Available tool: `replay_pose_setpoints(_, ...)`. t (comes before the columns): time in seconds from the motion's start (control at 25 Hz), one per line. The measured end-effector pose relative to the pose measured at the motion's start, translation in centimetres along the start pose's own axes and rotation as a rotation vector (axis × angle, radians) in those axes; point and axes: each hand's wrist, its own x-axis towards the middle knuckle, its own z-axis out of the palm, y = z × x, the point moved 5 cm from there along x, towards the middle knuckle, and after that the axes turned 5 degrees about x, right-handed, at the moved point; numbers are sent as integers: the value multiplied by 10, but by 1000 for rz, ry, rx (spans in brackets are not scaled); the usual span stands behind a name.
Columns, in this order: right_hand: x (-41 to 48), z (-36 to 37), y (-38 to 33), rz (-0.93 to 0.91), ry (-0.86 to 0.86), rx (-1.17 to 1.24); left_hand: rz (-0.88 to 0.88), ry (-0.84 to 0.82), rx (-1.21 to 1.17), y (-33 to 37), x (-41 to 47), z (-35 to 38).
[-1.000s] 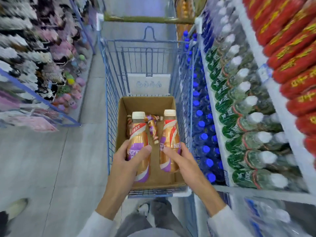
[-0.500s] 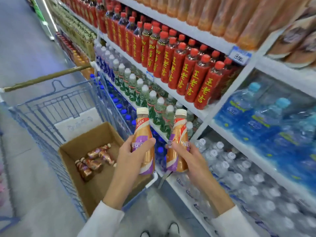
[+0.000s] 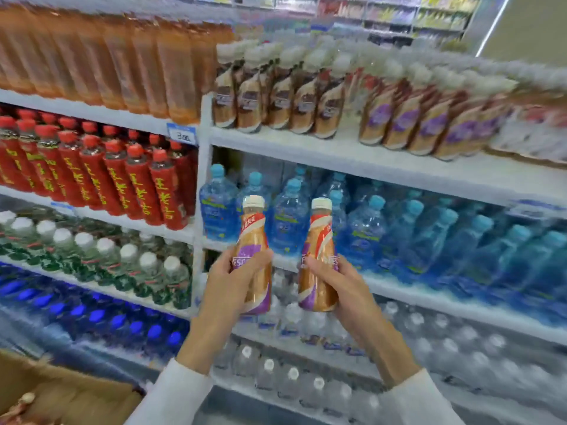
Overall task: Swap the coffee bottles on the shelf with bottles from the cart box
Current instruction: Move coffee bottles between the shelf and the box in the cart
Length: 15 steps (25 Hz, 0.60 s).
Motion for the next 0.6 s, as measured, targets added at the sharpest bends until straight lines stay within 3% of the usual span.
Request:
replay_pose_setpoints(0.32, -29, -184, -110, -133, 117, 252, 30, -194, 22, 16, -9, 221)
replay_pose_setpoints(0.6, -12, -265, -158, -157, 156, 269, 84, -236, 24, 38, -4, 323)
